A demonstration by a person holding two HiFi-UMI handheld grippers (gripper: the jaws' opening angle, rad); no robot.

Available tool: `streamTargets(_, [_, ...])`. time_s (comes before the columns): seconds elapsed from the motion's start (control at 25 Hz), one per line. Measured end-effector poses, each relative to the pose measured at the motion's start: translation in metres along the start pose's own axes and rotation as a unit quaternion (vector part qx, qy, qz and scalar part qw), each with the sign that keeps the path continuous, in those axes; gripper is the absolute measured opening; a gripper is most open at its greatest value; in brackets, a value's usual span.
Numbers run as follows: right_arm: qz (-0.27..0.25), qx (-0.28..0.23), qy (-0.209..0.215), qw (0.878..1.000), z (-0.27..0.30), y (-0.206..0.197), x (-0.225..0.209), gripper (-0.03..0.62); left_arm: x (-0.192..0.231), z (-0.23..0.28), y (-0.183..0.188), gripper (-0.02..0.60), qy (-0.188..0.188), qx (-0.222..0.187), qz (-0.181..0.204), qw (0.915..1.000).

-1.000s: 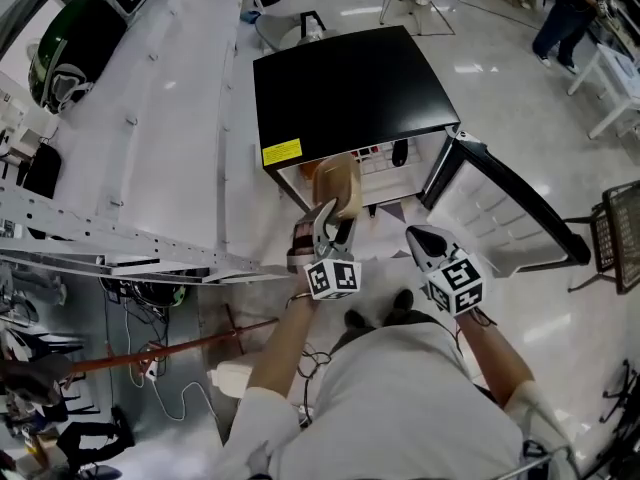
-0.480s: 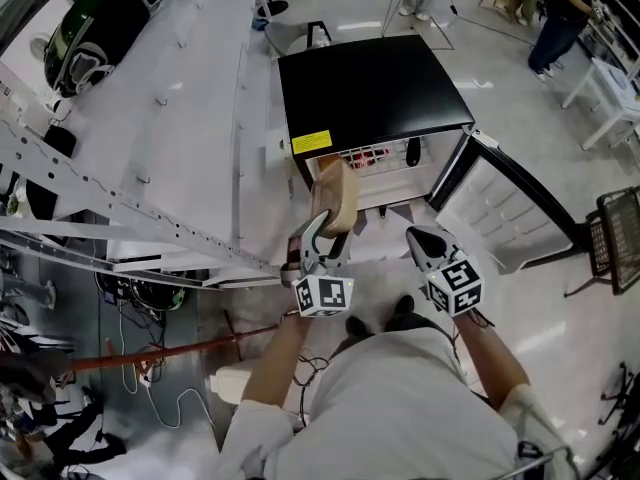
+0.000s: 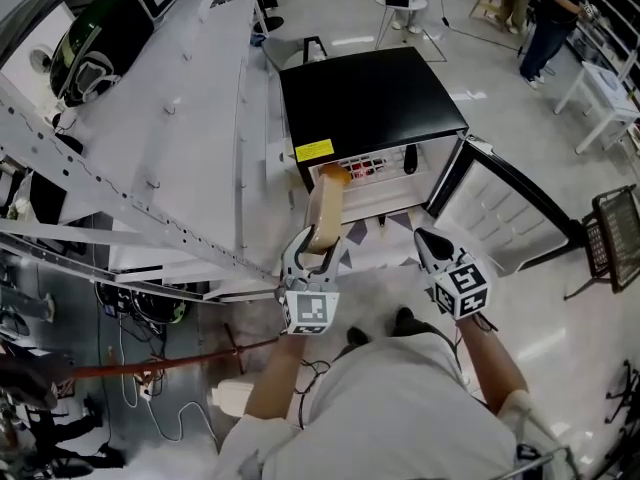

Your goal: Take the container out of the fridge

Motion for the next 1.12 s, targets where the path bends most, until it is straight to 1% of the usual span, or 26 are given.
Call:
streamTargets(0.24, [-0.004,-0.015,0.006,1.0,-0.007,0.01,-0.02,0.006,0.008,-0.01,0.018,0.216,0.042,-0.01,-0.047,0.998])
streamTargets(0.4, [0.001,-0.032,0.013,0.999,-0.018,0.024,-0.039,0.006,0.005,-0.021,0.028,0.216,0.066,-0.022,-0.098,0.9928])
streamTargets(0.48, [-0.002,-0.044,0.016,0.999,-0.022,0.031,-0.049,0.006,0.004,-0.025,0.03,0.216,0.079,-0.026,-0.115,0.99])
streamTargets(0.76, [-0.008,-0.059,0.022,0.998,-0.027,0.035,-0.074,0.006,-0.006,-0.029,0.039,0.216,0.11,-0.029,-0.128,0.9853])
streamTargets(0.88, [-0.009,-0.06,0.027,0.998,-0.029,0.035,-0.079,0.006,-0.009,-0.03,0.042,0.216,0.118,-0.033,-0.139,0.9827])
streamTargets(1.12, [-0.014,-0.067,0.036,0.997,-0.03,0.037,-0.085,0.006,-0.015,-0.028,0.046,0.216,0.124,-0.032,-0.139,0.982])
Point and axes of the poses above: the fingertips, and each gripper's own axes: z forward along the fingers, x to its left, y out of its top, the point moved 7 cm from there along -z, backward along the fingers, and after that the axes turned 13 degrees about -x, right-handed, at the moved point
